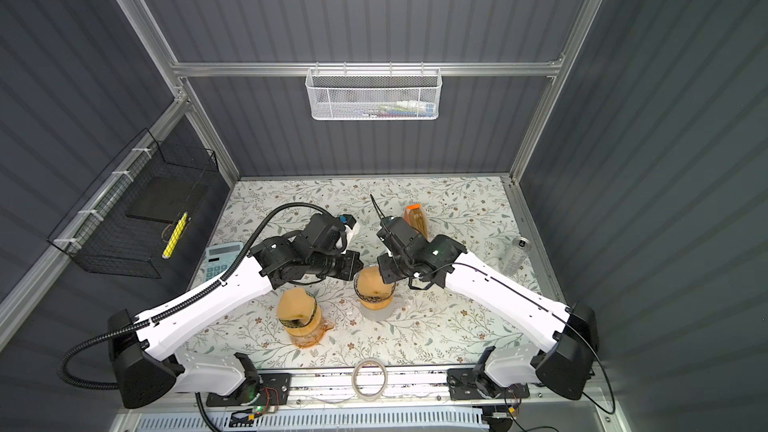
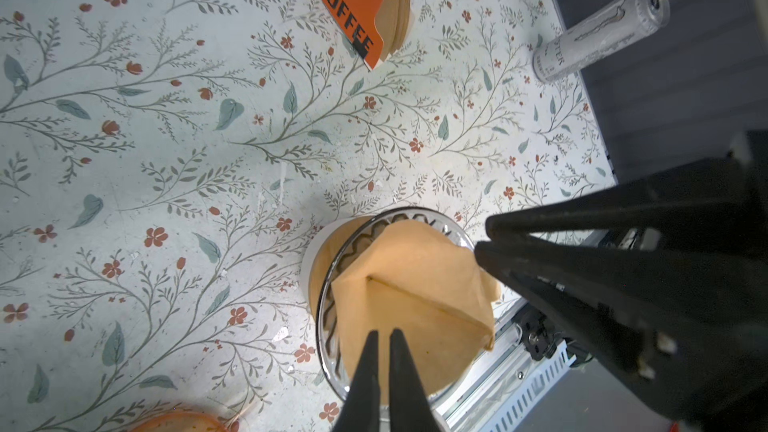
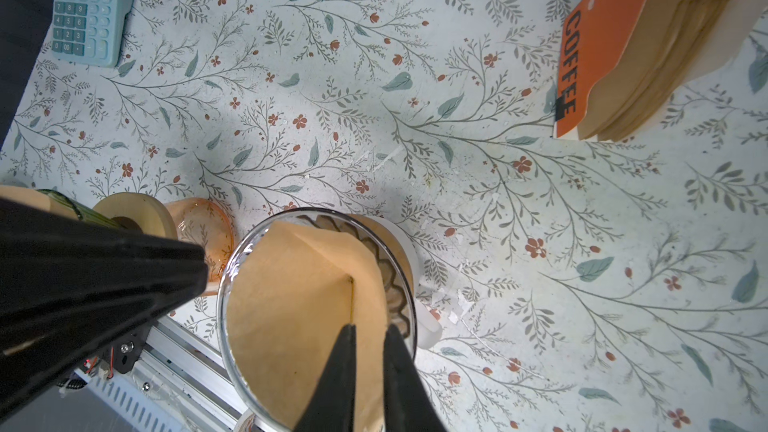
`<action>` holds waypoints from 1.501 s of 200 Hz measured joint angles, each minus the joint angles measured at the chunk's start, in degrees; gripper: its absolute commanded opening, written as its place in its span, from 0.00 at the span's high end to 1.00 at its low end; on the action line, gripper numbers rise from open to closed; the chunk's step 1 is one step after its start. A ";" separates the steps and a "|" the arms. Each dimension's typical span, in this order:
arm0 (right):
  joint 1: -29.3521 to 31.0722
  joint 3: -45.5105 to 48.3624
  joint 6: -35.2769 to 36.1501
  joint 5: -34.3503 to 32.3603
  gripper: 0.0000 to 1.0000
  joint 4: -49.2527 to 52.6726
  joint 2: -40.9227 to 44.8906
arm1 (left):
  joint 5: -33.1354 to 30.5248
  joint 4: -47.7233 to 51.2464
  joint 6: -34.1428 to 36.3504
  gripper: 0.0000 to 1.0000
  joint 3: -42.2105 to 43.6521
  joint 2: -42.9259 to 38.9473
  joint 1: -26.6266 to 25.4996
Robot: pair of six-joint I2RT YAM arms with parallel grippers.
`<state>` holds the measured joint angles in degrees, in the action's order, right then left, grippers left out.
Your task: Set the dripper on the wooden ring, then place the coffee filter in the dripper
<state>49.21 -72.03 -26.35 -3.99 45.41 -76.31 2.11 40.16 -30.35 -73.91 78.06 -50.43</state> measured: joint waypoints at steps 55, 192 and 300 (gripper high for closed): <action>-5.77 -0.11 3.26 1.20 0.01 -1.03 5.68 | -4.94 -2.58 -1.03 0.14 -1.99 -2.25 5.25; -22.27 5.38 5.51 3.30 0.01 -6.19 14.75 | -12.44 -3.02 4.92 0.01 -2.86 -10.93 23.43; -29.88 13.94 6.05 2.75 0.01 -14.08 14.78 | -11.61 -10.23 10.97 0.00 11.15 -16.06 39.67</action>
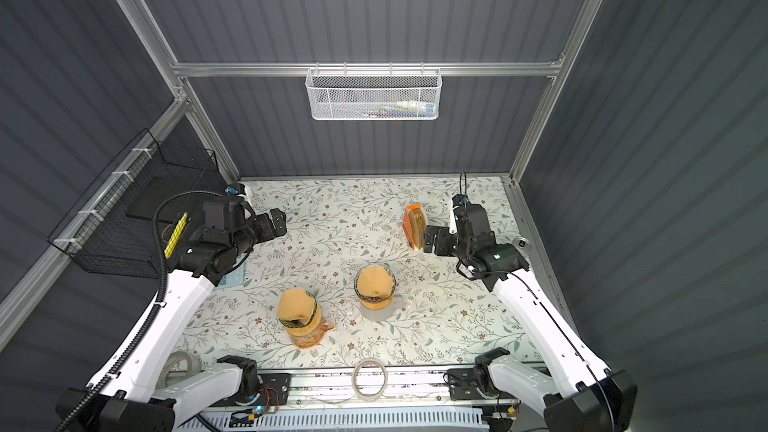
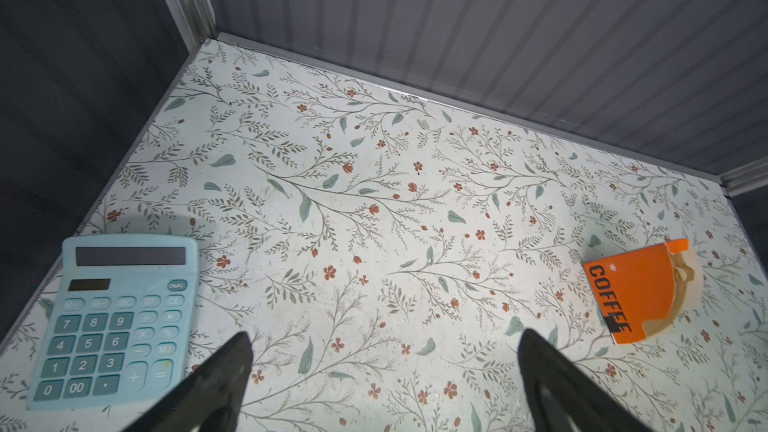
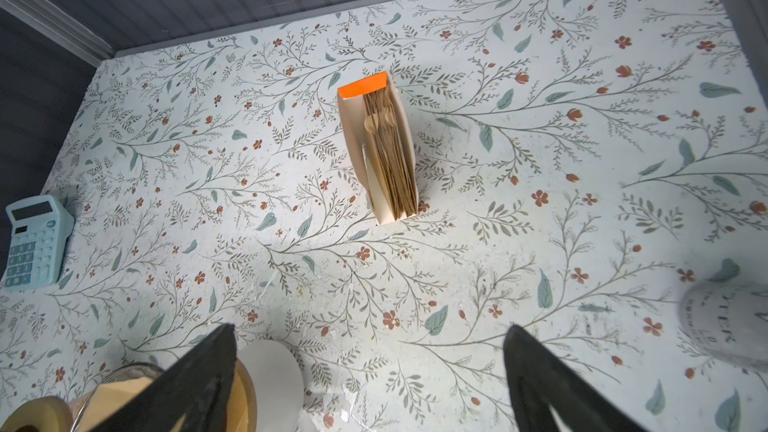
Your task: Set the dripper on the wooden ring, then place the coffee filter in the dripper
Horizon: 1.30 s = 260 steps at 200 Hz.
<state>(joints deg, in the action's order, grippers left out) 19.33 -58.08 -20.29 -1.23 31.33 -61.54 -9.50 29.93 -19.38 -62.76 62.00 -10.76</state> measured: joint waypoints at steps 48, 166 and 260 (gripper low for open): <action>-2.84 5.22 0.87 -2.71 0.01 -6.56 -0.61 | 0.07 -6.93 3.34 0.01 5.88 -1.03 5.25; -4.46 17.75 4.26 -13.68 0.01 -27.98 -11.37 | -4.55 -32.48 5.79 0.01 28.13 0.15 7.87; -8.35 23.65 11.50 -17.49 0.01 -42.88 -9.62 | -8.61 -49.22 8.31 0.01 34.51 9.44 7.87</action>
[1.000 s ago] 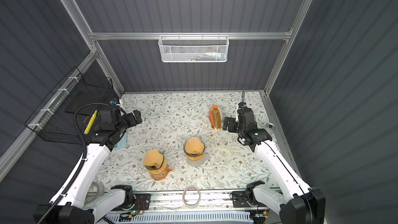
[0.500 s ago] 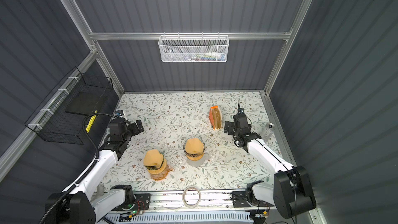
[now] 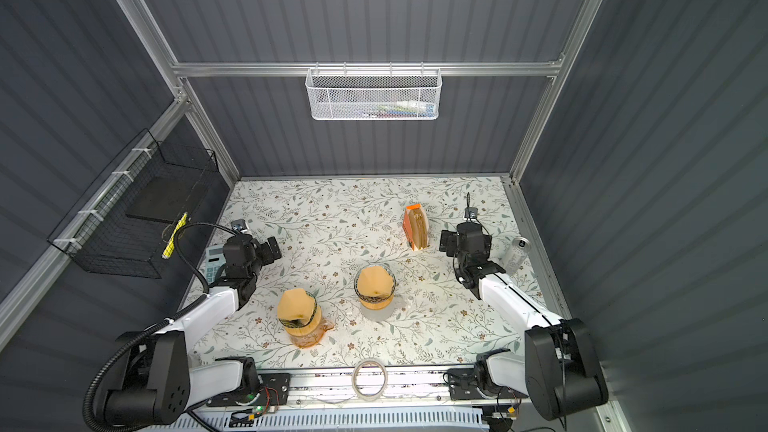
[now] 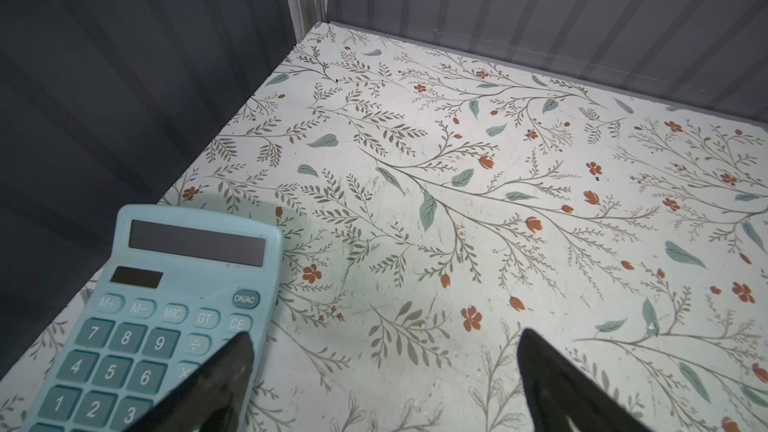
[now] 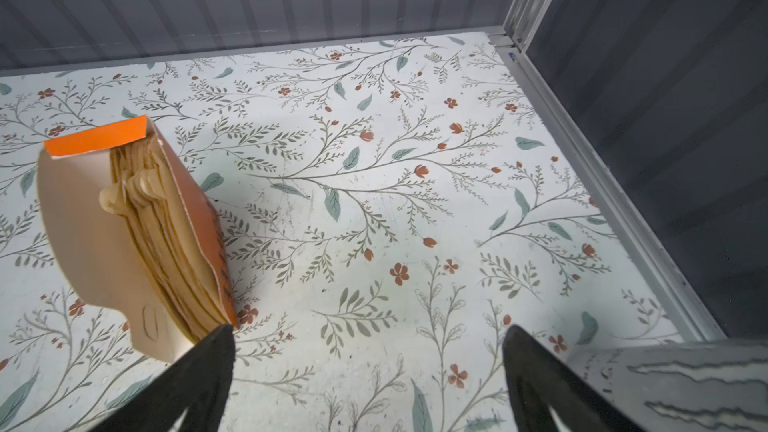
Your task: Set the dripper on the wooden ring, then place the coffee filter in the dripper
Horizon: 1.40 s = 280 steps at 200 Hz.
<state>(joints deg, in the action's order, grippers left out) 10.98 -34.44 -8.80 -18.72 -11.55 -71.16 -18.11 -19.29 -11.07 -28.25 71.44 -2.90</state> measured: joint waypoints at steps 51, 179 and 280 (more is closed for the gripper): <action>-4.70 6.78 1.81 0.20 0.01 -10.58 0.46 | -0.57 -6.78 2.19 0.01 0.70 4.09 0.00; -10.78 16.55 6.23 5.29 0.01 -39.19 -10.58 | -0.76 -21.07 6.40 0.01 3.52 15.82 0.00; -11.85 17.05 6.21 8.55 0.01 -45.09 -12.44 | 2.82 -26.73 7.08 0.01 0.87 23.76 0.00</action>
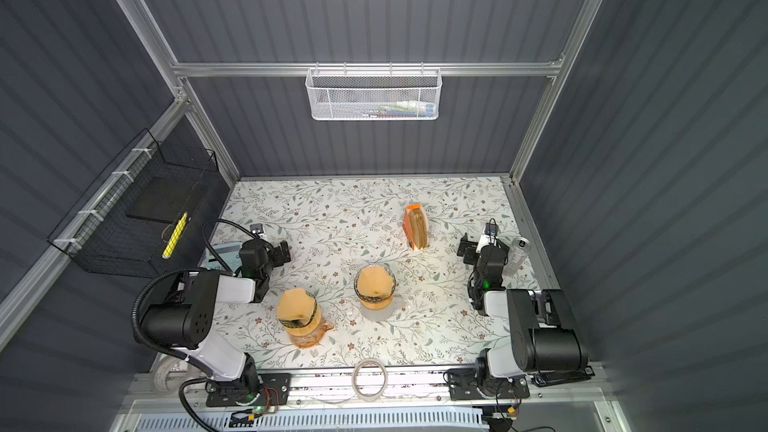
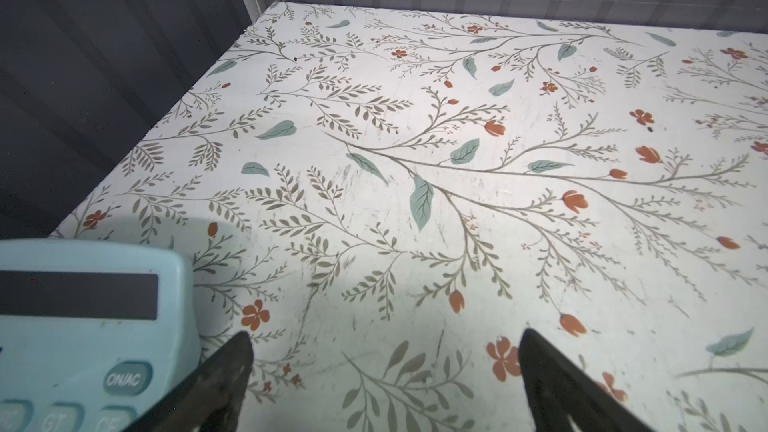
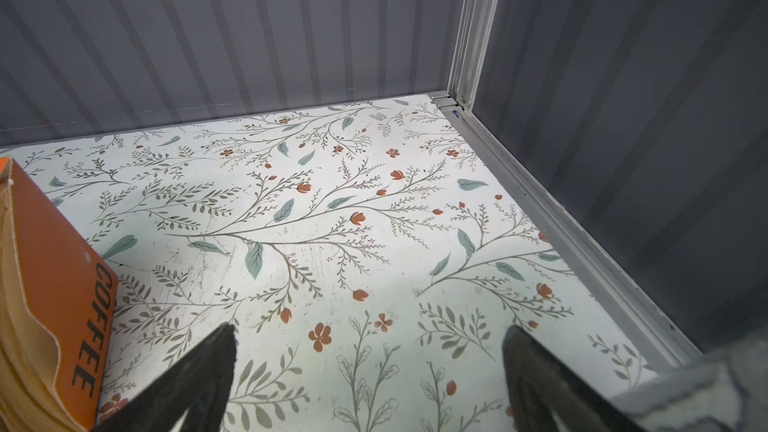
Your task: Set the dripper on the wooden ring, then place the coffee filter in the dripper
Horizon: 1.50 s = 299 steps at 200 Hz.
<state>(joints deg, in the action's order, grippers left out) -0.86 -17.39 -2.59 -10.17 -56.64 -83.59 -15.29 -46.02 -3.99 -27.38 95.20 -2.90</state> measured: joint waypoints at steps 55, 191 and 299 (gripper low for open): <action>-0.02 0.00 -0.07 0.57 0.01 -0.11 0.00 | 1.03 -1.77 0.46 0.01 0.00 0.87 0.00; -0.13 0.00 -0.17 0.81 0.01 -0.13 0.00 | 3.37 -4.83 1.99 0.00 0.13 2.23 0.00; -0.13 0.00 -0.17 0.81 0.01 -0.17 0.00 | 3.37 -5.11 2.10 0.00 0.13 2.23 0.00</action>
<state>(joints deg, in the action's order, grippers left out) -0.99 -17.39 -2.76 -9.37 -56.82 -83.59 -11.92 -51.13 -1.89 -27.24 97.43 -2.90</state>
